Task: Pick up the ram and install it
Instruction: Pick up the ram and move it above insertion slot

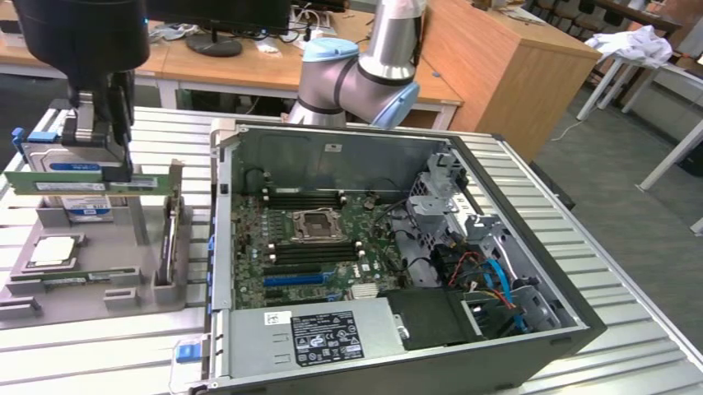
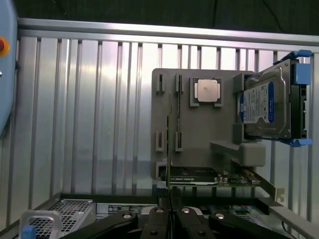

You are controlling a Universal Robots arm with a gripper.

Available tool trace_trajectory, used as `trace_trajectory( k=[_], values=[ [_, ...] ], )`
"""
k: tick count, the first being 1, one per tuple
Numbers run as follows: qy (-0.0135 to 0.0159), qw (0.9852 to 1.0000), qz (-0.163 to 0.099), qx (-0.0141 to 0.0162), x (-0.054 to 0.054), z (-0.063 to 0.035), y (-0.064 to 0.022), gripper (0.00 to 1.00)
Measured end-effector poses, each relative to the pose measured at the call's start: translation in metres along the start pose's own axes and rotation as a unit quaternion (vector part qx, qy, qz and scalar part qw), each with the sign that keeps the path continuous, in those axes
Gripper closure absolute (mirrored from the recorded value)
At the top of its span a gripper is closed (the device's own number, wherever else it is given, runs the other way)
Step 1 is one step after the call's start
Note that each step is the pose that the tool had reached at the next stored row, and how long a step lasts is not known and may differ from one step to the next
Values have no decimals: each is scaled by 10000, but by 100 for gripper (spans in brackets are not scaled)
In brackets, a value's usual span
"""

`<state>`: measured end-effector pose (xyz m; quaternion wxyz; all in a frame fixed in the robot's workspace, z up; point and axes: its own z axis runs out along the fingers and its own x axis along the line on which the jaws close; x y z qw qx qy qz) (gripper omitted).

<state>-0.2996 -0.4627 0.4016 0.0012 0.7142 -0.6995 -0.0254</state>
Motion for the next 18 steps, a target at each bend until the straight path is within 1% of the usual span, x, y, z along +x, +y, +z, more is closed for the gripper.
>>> trace_trajectory(
  k=[9, 18],
  values=[
    [-1, 10000, -1, 0, 1, -2, -66, 88],
    [-1, 10000, -4, -1, 5, -7, -191, 88]
  ],
)
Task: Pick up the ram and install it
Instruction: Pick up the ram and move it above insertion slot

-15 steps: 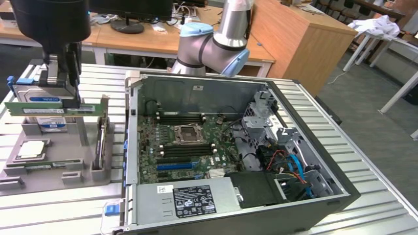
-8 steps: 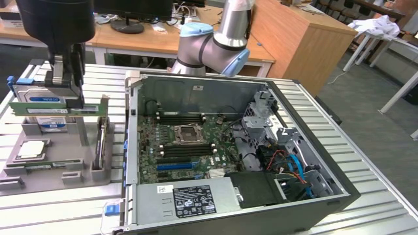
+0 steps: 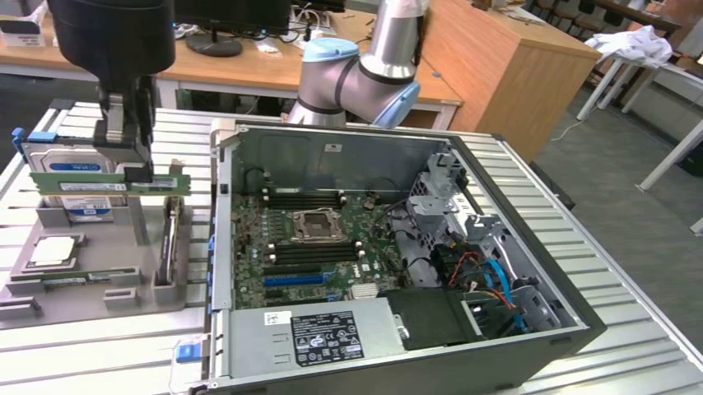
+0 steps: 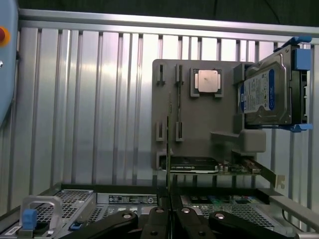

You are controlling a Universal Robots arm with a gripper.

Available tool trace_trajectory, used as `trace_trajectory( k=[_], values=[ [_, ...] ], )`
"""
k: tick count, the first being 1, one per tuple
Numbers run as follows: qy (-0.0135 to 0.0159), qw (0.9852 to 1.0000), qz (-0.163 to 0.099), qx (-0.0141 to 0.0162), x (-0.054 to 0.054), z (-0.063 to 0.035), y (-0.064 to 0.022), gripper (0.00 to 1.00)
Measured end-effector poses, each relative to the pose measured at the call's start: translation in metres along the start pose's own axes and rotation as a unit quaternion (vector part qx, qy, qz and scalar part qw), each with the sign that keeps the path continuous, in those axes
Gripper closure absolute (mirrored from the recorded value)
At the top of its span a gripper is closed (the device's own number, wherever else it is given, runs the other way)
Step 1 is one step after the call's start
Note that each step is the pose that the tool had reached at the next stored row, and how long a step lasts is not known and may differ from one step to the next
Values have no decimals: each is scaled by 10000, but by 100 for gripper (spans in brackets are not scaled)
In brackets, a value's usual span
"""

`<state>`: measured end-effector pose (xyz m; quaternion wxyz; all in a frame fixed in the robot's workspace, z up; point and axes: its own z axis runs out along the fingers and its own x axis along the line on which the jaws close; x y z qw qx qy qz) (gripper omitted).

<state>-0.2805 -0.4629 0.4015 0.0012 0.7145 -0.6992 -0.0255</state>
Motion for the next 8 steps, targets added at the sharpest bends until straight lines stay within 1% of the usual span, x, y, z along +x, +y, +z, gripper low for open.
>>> trace_trajectory(
  k=[8],
  values=[
    [1, 10000, -2, -1, 3, -5, -120, 88]
  ],
)
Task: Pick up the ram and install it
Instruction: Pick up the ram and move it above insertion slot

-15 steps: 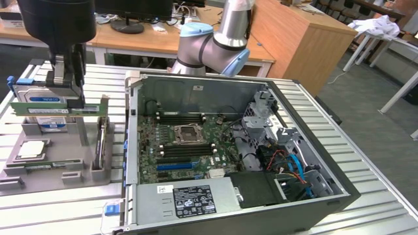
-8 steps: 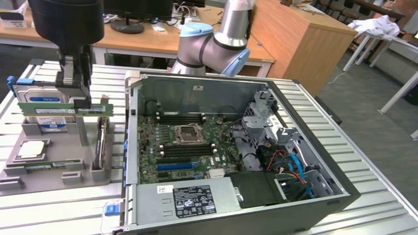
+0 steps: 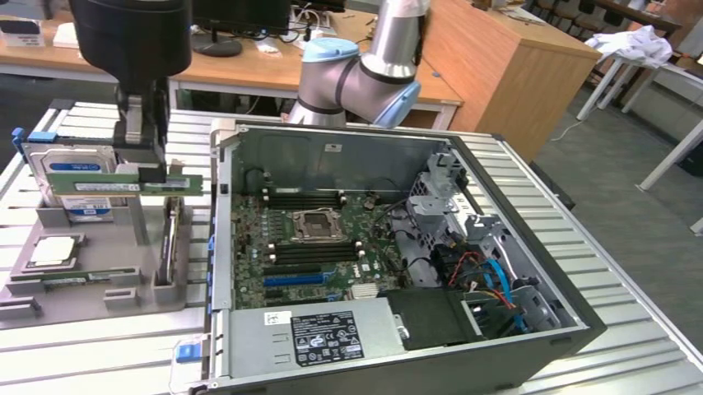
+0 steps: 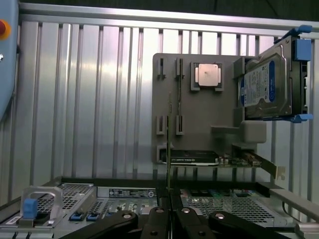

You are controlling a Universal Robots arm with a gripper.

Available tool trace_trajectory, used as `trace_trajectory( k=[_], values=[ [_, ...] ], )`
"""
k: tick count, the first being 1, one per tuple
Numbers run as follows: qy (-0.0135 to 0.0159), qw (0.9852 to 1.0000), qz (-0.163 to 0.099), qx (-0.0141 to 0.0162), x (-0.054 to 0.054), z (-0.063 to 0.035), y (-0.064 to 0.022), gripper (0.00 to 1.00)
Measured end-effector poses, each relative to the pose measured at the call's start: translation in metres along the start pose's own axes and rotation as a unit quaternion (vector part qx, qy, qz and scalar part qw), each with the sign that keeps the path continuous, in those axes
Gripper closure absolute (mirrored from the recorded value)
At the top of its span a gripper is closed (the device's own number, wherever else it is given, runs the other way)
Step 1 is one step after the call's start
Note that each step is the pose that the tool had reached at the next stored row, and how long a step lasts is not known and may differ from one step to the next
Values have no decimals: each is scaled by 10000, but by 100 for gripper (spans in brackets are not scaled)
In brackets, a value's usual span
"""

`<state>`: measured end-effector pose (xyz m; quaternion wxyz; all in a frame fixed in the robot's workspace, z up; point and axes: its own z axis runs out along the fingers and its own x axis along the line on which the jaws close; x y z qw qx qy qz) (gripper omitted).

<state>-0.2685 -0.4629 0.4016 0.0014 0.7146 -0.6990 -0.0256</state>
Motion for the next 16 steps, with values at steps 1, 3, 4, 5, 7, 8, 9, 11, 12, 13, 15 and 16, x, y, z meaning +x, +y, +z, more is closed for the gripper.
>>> trace_trajectory(
  k=[1, 3, 4, 5, 7, 8, 9, 11, 12, 13, 15, 16],
  values=[
    [0, 10000, -1, 0, 0, 0, -17, 88],
    [0, 10000, 0, -1, 1, -2, -56, 88],
    [0, 10000, -1, 0, 1, -2, -77, 88],
    [0, 10000, -1, -1, 2, -3, -99, 88],
    [-1, 10000, -1, -2, 3, -5, -146, 88],
    [0, 10000, -1, -2, 4, -6, -170, 88],
    [0, 10000, -2, -3, 4, -7, -192, 88],
    [0, 10000, -2, -3, 5, -9, -235, 88],
    [0, 10000, -1, -3, 5, -10, -258, 88],
    [0, 10000, -2, -3, 6, -11, -282, 88],
    [0, 10000, -15, -4, 7, -12, -328, 88],
    [0, 10000, -23, -4, 7, -13, -349, 88]
  ],
)
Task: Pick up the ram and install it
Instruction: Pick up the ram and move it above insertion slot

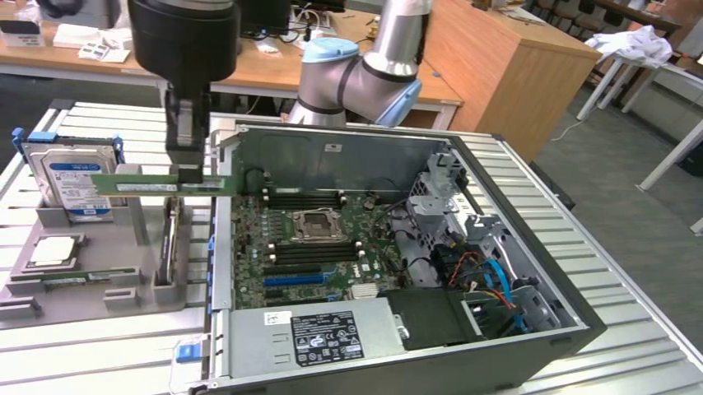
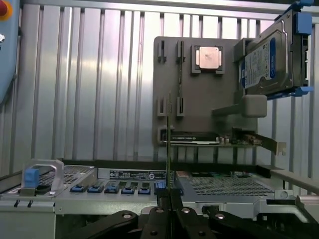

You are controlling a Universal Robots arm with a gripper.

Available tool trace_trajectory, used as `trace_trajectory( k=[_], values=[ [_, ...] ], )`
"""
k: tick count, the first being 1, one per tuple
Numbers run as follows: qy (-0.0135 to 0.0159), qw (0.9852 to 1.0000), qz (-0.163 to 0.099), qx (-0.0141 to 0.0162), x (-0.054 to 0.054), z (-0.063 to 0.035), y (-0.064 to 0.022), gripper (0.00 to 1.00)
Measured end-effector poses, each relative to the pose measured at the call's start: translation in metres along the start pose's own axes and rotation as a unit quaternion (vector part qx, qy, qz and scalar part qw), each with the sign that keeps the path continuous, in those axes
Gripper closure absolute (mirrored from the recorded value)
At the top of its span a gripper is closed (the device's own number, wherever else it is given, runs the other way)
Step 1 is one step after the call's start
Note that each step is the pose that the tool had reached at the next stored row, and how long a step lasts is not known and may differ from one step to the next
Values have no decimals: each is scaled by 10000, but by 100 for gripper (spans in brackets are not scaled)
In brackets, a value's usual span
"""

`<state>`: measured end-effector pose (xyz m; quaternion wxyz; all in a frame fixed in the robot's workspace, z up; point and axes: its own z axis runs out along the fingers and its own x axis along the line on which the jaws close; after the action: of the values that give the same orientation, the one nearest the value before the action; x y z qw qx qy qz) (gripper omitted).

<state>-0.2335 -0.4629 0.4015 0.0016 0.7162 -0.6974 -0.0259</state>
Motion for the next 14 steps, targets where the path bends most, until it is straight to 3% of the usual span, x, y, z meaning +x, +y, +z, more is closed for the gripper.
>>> trace_trajectory(
  k=[14],
  values=[
    [0, 10000, -28, -12, 10, -14, -375, 88]
  ],
)
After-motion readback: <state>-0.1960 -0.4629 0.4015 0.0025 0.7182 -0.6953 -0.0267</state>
